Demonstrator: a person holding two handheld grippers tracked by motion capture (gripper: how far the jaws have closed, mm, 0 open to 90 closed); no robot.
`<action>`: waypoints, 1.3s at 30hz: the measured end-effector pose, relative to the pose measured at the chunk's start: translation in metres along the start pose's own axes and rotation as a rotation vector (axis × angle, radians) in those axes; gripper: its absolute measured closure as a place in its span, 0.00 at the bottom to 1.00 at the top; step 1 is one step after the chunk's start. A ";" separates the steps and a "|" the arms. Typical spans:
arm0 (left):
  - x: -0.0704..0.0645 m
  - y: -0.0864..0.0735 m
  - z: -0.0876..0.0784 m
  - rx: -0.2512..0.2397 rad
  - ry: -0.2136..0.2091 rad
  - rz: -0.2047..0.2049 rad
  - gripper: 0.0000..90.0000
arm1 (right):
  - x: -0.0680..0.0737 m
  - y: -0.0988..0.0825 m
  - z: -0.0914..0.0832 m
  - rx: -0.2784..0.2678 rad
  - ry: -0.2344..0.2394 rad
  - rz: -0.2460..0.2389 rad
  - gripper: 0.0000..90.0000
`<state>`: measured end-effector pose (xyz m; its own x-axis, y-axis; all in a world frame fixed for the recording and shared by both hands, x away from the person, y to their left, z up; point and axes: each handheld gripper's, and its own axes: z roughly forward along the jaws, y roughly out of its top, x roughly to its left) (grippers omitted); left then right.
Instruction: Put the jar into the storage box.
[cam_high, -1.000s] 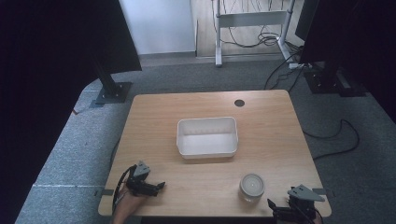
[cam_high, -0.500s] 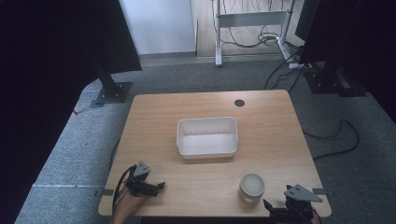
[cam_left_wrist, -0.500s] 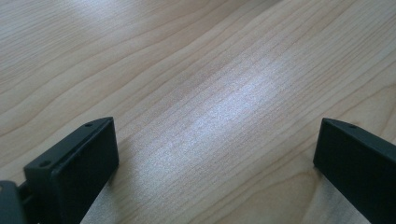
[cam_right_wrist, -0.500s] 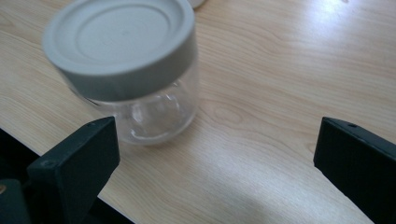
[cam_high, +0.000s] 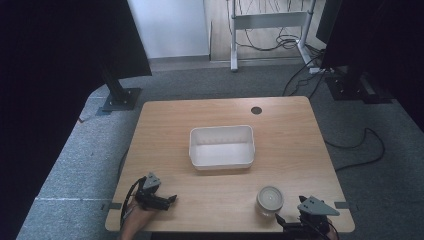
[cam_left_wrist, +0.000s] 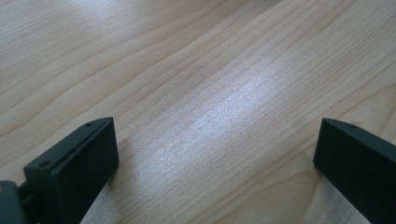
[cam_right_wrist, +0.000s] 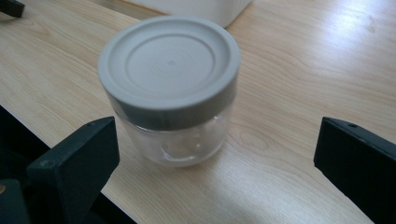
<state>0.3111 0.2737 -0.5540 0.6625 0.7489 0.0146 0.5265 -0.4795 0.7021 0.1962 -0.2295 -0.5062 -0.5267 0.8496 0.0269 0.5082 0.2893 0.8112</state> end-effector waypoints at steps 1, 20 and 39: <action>0.000 0.000 0.000 0.000 0.000 0.000 0.00 | 0.001 0.001 0.000 -0.002 0.003 -0.002 0.00; 0.000 0.000 0.000 0.000 0.000 0.000 0.00 | 0.011 0.011 0.024 0.010 0.046 -0.032 0.00; 0.000 0.000 0.000 0.001 0.000 0.001 0.00 | 0.015 0.011 0.052 0.046 0.045 -0.020 0.00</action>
<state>0.3111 0.2738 -0.5540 0.6629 0.7486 0.0151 0.5265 -0.4803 0.7015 0.2296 -0.1899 -0.5273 -0.5663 0.8233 0.0380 0.5277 0.3267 0.7841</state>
